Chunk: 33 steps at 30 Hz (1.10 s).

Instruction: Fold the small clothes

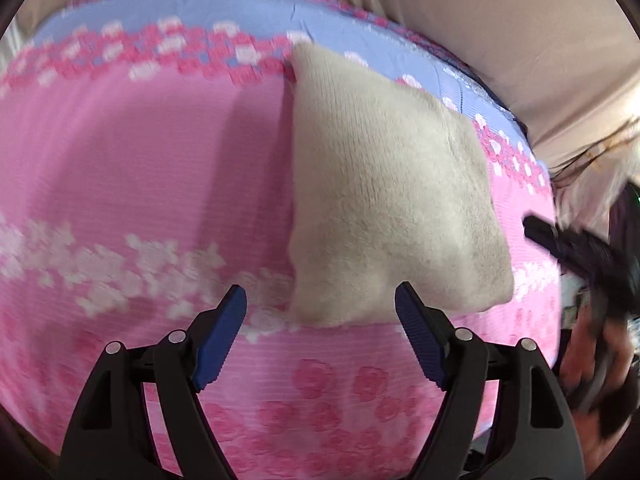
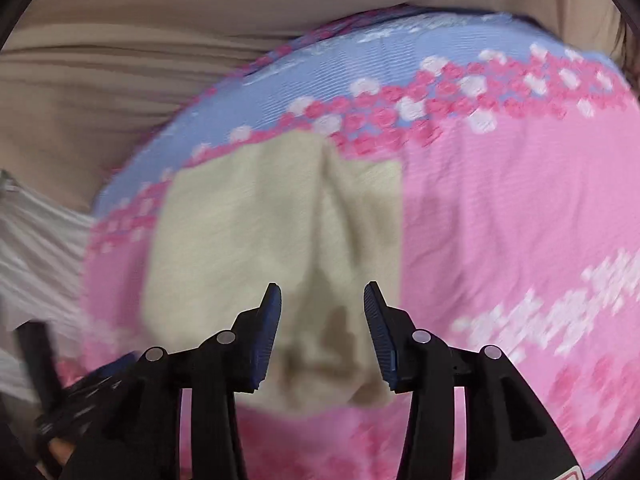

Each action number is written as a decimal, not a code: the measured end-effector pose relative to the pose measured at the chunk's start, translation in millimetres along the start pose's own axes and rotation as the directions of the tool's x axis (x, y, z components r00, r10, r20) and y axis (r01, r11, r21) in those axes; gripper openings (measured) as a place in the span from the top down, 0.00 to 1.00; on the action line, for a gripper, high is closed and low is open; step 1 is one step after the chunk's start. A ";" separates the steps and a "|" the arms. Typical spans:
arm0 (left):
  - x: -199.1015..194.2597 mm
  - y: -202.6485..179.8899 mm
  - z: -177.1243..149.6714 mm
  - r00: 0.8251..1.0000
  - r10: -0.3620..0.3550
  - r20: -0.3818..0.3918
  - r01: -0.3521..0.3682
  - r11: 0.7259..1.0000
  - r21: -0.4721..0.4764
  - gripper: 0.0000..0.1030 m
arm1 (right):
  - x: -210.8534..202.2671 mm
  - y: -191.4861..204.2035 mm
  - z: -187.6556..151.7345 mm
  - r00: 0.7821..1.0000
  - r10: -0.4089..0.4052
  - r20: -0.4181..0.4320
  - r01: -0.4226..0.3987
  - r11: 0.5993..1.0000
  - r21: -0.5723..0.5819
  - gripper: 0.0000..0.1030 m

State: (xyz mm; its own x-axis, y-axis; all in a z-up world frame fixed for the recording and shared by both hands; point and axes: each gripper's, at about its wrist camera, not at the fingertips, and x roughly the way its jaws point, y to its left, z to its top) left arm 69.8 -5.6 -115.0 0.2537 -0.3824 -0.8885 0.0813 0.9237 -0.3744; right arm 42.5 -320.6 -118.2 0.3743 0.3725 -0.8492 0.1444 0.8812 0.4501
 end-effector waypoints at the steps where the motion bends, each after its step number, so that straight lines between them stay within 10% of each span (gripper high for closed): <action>1: 4.1 -0.4 1.6 1.000 -0.010 -0.006 0.010 1.000 -0.021 0.28 | 4.6 4.6 -6.8 1.000 0.006 -0.025 -0.007 1.000 -0.020 0.55; 4: 11.3 -4.8 5.2 1.000 -0.006 -0.001 0.006 0.999 -0.037 0.28 | 40.0 22.2 -26.1 0.991 -0.089 -0.097 0.076 0.988 -0.131 0.40; 5: 13.4 -6.6 5.6 1.000 0.002 -0.004 -0.002 0.999 -0.035 0.28 | 53.8 22.0 -31.7 0.983 -0.135 -0.123 0.114 0.980 -0.165 0.48; 6: 18.6 -7.8 6.6 0.999 0.026 -0.020 -0.026 0.999 -0.032 0.28 | 62.1 19.6 -33.7 0.977 -0.154 -0.148 0.129 0.977 -0.169 0.83; 11: 18.6 -3.8 7.0 0.999 0.018 -0.043 -0.020 0.999 -0.049 0.28 | 23.9 13.7 -37.0 0.985 -0.156 -0.078 0.144 0.978 -0.148 0.90; 16: 23.3 7.8 12.8 0.996 -0.051 -0.068 0.042 0.991 -0.124 0.28 | 52.7 5.4 -36.8 0.976 -0.153 -0.153 0.130 0.980 -0.153 0.86; 22: 19.3 9.3 41.7 0.999 -0.051 -0.005 0.050 0.991 -0.122 0.27 | 6.7 22.6 26.9 0.997 -0.072 0.025 0.074 0.990 -0.117 0.49; 26: 26.1 -3.4 59.9 0.999 -0.053 0.004 0.053 0.992 -0.110 0.27 | 59.9 4.1 64.2 0.991 -0.104 -0.083 0.097 0.992 -0.083 0.39; 30: 27.1 -13.7 64.8 0.998 -0.055 0.001 0.055 0.996 -0.068 0.27 | 54.3 17.5 66.3 0.989 -0.137 -0.059 0.129 0.984 -0.127 0.88; 33: 23.5 -14.9 63.0 0.999 -0.049 0.020 0.050 0.998 -0.023 0.24 | 18.2 10.8 63.4 0.991 -0.128 0.027 0.130 0.987 -0.092 0.90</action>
State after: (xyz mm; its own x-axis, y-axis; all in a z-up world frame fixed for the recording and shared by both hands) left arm 135.3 -26.9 -113.6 0.2686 -0.4267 -0.8636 0.0711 0.9029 -0.4240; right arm 108.9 -322.8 -111.4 0.3776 0.2485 -0.8920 0.1067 0.9452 0.3085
